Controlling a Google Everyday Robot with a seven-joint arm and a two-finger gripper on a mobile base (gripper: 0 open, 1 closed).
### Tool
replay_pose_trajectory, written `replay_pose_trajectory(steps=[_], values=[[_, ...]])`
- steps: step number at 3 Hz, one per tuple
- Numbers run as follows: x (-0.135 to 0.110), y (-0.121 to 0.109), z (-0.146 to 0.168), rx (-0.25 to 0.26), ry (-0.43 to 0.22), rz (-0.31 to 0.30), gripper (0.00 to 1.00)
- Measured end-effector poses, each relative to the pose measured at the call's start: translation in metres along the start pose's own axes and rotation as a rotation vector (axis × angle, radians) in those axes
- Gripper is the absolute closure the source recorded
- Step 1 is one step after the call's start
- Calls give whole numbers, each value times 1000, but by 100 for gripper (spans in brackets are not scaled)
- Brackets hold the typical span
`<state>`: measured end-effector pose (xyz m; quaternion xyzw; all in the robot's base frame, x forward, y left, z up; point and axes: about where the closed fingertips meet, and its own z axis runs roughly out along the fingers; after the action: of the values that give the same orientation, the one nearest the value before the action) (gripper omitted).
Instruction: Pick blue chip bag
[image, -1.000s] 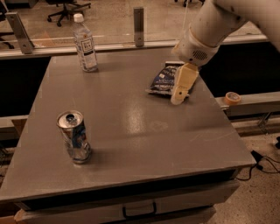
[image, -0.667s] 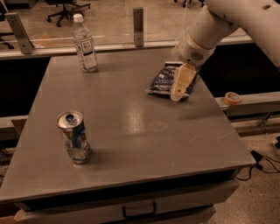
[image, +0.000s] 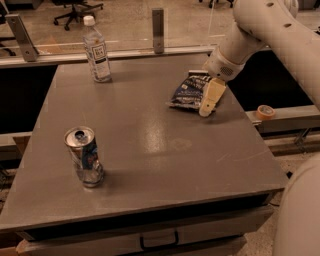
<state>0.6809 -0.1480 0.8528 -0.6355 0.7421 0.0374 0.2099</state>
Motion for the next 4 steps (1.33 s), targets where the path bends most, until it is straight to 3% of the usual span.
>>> replay_pose_trajectory(steps=[1, 3, 4], values=[[9, 1, 10, -13, 0, 24, 18], [9, 17, 4, -21, -42, 26, 65], [-14, 33, -24, -12, -113, -9, 88]])
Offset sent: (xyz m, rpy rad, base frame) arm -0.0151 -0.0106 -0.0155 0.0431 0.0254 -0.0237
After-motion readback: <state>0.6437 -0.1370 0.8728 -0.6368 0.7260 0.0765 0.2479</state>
